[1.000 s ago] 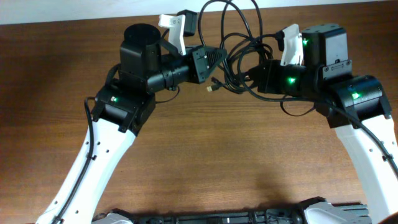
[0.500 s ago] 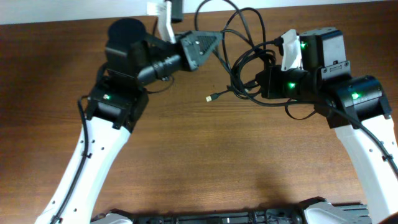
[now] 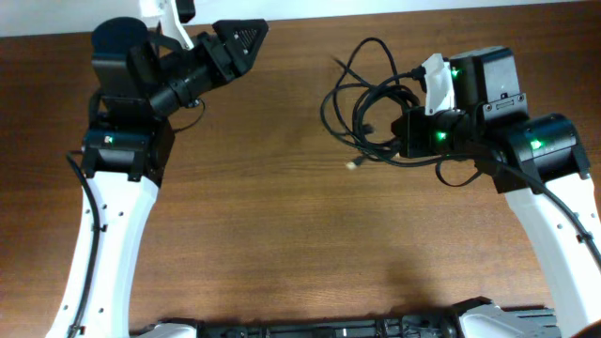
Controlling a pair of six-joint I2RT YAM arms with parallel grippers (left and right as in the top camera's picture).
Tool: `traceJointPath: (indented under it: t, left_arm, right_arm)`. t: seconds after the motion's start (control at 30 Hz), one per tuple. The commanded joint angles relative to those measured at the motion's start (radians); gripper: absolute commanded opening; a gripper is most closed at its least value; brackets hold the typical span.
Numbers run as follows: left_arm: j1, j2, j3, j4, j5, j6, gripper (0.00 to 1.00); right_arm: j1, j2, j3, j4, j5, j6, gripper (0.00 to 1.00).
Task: Untangle cables
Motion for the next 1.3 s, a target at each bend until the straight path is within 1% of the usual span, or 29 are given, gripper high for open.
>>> traceJointPath:
  t: [0.0, 0.1, 0.2, 0.23, 0.33, 0.47, 0.63, 0.8, 0.9, 1.0, 1.1, 1.27]
  left_arm:
    - [-0.001, -0.019, 0.021, -0.049, 0.034, 0.013, 0.94]
    - [-0.001, -0.019, 0.021, -0.100, 0.124, 0.013, 0.96]
    - [-0.002, -0.019, 0.021, -0.159, 0.196, 0.071, 0.98]
    - [-0.007, -0.019, 0.021, -0.193, 0.204, 0.086, 0.99]
    - [-0.037, -0.019, 0.021, -0.241, 0.204, 0.088, 1.00]
    - [-0.082, -0.019, 0.021, -0.242, 0.198, 0.087, 0.99]
    - [-0.155, -0.019, 0.021, -0.237, 0.109, 0.087, 0.99]
    - [-0.213, -0.019, 0.021, -0.154, 0.104, 0.087, 0.99]
    - [-0.255, -0.019, 0.021, -0.125, 0.038, 0.087, 0.99]
    - [-0.278, -0.019, 0.021, -0.125, 0.000, 0.087, 0.94]
    - [-0.281, -0.019, 0.021, -0.121, -0.008, 0.087, 0.79]
    - [-0.280, -0.019, 0.021, -0.103, -0.023, 0.082, 0.77]
  right_arm:
    - [-0.006, -0.003, -0.003, 0.014, 0.013, -0.003, 0.04]
    - [-0.006, -0.003, -0.003, 0.039, 0.012, 0.008, 0.04]
    - [-0.006, -0.003, -0.003, 0.090, -0.035, 0.018, 0.04]
    - [-0.006, -0.003, -0.003, 0.126, -0.045, 0.066, 0.04]
    - [-0.006, -0.003, -0.003, 0.200, -0.044, 0.154, 0.04]
    - [-0.006, -0.003, -0.003, 0.269, -0.050, 0.250, 0.04]
    - [-0.005, -0.003, -0.003, 0.300, -0.129, 0.255, 0.04]
    - [-0.005, -0.003, -0.003, 0.281, -0.131, 0.251, 0.04]
    - [-0.005, -0.003, -0.003, 0.270, -0.166, 0.233, 0.04]
    - [-0.005, -0.003, -0.003, 0.270, -0.202, 0.225, 0.04]
    - [-0.006, -0.003, -0.003, 0.271, -0.202, 0.225, 0.04]
    - [-0.006, -0.003, -0.003, 0.278, -0.201, 0.225, 0.04]
